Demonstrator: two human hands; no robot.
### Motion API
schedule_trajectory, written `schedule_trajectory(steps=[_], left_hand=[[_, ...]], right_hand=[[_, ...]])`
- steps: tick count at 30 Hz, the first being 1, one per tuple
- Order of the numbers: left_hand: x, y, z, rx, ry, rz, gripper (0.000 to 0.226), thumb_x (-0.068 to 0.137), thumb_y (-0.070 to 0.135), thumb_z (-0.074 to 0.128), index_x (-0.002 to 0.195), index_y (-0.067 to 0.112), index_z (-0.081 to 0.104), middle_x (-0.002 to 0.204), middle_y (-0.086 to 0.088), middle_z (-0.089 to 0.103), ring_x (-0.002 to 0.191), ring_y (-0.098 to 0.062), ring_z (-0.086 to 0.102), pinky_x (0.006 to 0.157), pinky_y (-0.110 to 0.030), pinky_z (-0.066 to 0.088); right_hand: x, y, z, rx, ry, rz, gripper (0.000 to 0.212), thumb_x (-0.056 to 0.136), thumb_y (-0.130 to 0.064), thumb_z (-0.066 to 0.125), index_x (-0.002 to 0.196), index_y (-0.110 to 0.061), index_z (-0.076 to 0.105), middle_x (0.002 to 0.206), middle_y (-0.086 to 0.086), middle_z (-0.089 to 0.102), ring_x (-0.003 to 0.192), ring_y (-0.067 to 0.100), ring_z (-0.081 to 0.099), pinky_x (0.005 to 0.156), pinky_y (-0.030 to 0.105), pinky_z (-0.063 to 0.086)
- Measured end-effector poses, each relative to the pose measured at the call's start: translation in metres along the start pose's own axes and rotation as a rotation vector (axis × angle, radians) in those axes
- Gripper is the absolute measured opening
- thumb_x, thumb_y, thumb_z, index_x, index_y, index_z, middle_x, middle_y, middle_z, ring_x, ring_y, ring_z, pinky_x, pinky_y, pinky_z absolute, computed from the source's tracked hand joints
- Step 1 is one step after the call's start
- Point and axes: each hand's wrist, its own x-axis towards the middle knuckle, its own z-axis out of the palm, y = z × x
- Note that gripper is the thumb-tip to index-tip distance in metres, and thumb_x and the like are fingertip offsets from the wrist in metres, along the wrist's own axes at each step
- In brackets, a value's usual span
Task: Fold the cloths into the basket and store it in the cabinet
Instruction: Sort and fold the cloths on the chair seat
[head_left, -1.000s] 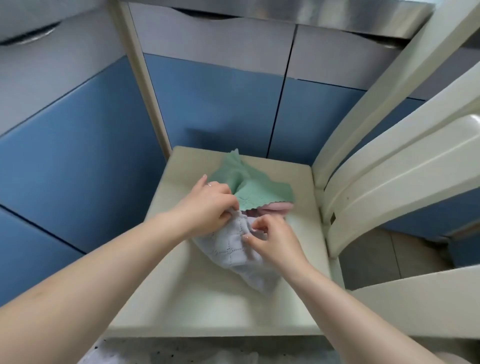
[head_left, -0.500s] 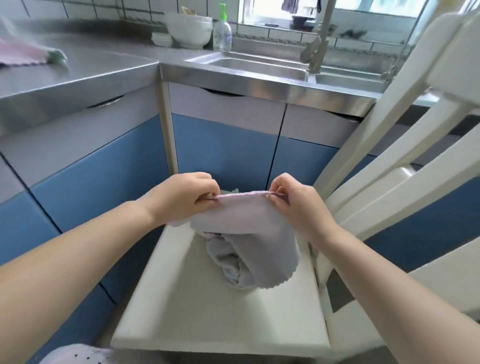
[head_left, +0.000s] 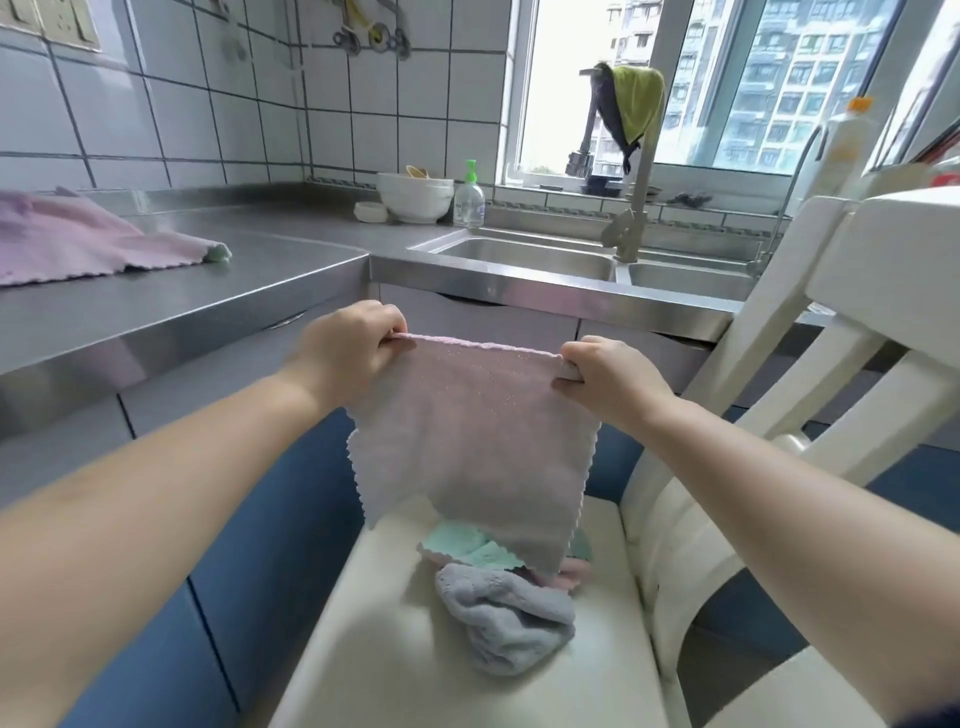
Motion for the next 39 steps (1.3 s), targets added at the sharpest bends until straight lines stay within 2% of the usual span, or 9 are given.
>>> schedule_trajectory(steps=[3, 5, 12, 15, 19, 23, 26, 34, 39], left_hand=[[0.017, 0.003, -0.02, 0.056, 0.066, 0.041, 0.017, 0.094, 0.022, 0.053, 0.096, 0.011, 0.065, 0.096, -0.006, 0.061, 0.089, -0.028, 0.058, 0.07, -0.038, 0.047], [0.02, 0.003, -0.031, 0.061, 0.088, 0.06, 0.016, 0.094, 0.018, 0.053, 0.097, 0.009, 0.066, 0.098, -0.007, 0.061, 0.089, -0.03, 0.059, 0.072, -0.039, 0.048], [-0.025, -0.004, -0.036, 0.016, 0.06, 0.089, 0.012, 0.089, 0.013, 0.062, 0.091, 0.004, 0.07, 0.089, -0.01, 0.064, 0.084, -0.029, 0.06, 0.071, -0.04, 0.048], [-0.073, -0.006, -0.027, -0.054, -0.11, 0.099, 0.009, 0.088, 0.008, 0.061, 0.089, 0.007, 0.07, 0.086, -0.003, 0.064, 0.08, -0.023, 0.059, 0.069, -0.034, 0.046], [-0.156, -0.008, -0.007, -0.127, -0.502, 0.053, 0.009, 0.091, 0.024, 0.058, 0.089, 0.022, 0.068, 0.085, 0.013, 0.058, 0.078, 0.001, 0.053, 0.068, -0.013, 0.04], [-0.234, -0.006, 0.025, -0.16, -0.793, -0.1, 0.017, 0.092, 0.039, 0.052, 0.078, 0.029, 0.056, 0.077, 0.013, 0.057, 0.07, -0.002, 0.051, 0.064, -0.02, 0.04], [-0.27, 0.0, 0.042, -0.181, -0.901, -0.189, 0.021, 0.093, 0.042, 0.046, 0.075, 0.031, 0.049, 0.073, 0.011, 0.057, 0.063, -0.004, 0.047, 0.059, -0.024, 0.037], [-0.309, 0.01, 0.058, -0.205, -0.961, -0.305, 0.033, 0.09, 0.051, 0.048, 0.067, 0.027, 0.045, 0.061, 0.011, 0.046, 0.054, -0.004, 0.036, 0.054, -0.023, 0.029], [-0.311, 0.002, 0.061, -0.393, -0.785, -0.539, 0.019, 0.083, 0.052, 0.06, 0.071, 0.037, 0.06, 0.066, 0.022, 0.059, 0.061, 0.004, 0.052, 0.057, -0.015, 0.038]], right_hand=[[0.016, 0.001, -0.012, 0.011, 0.074, 0.054, 0.009, 0.09, -0.027, 0.056, 0.088, -0.018, 0.055, 0.09, -0.001, 0.05, 0.084, 0.024, 0.049, 0.064, 0.027, 0.031], [0.02, 0.001, -0.018, 0.011, 0.116, 0.074, 0.018, 0.09, -0.028, 0.056, 0.103, -0.016, 0.06, 0.099, 0.002, 0.058, 0.093, 0.026, 0.054, 0.067, 0.028, 0.034], [-0.02, -0.008, -0.001, 0.07, 0.109, 0.003, 0.018, 0.088, -0.029, 0.061, 0.1, -0.015, 0.065, 0.098, 0.002, 0.065, 0.088, 0.023, 0.058, 0.065, 0.028, 0.038], [-0.063, -0.02, 0.023, 0.144, 0.05, -0.033, 0.017, 0.086, -0.029, 0.064, 0.096, -0.016, 0.068, 0.093, -0.001, 0.065, 0.085, 0.021, 0.058, 0.066, 0.028, 0.041], [-0.138, -0.035, 0.071, 0.269, -0.129, -0.134, 0.008, 0.079, -0.022, 0.071, 0.083, -0.015, 0.071, 0.083, -0.002, 0.064, 0.079, 0.021, 0.059, 0.067, 0.033, 0.048], [-0.206, -0.041, 0.127, 0.294, -0.414, -0.168, 0.021, 0.084, -0.031, 0.062, 0.097, -0.014, 0.067, 0.098, -0.002, 0.068, 0.095, 0.019, 0.059, 0.08, 0.034, 0.045], [-0.233, -0.044, 0.15, 0.301, -0.524, -0.086, 0.024, 0.087, -0.033, 0.057, 0.105, -0.018, 0.062, 0.102, -0.002, 0.067, 0.095, 0.02, 0.059, 0.079, 0.03, 0.043], [-0.253, -0.042, 0.161, 0.339, -0.635, 0.049, 0.017, 0.08, -0.031, 0.046, 0.075, -0.016, 0.042, 0.071, 0.002, 0.056, 0.063, 0.014, 0.044, 0.055, 0.029, 0.03], [-0.245, -0.036, 0.168, 0.457, -0.599, 0.174, 0.016, 0.073, -0.028, 0.055, 0.063, -0.02, 0.046, 0.058, -0.007, 0.05, 0.054, 0.003, 0.043, 0.052, 0.019, 0.033]])
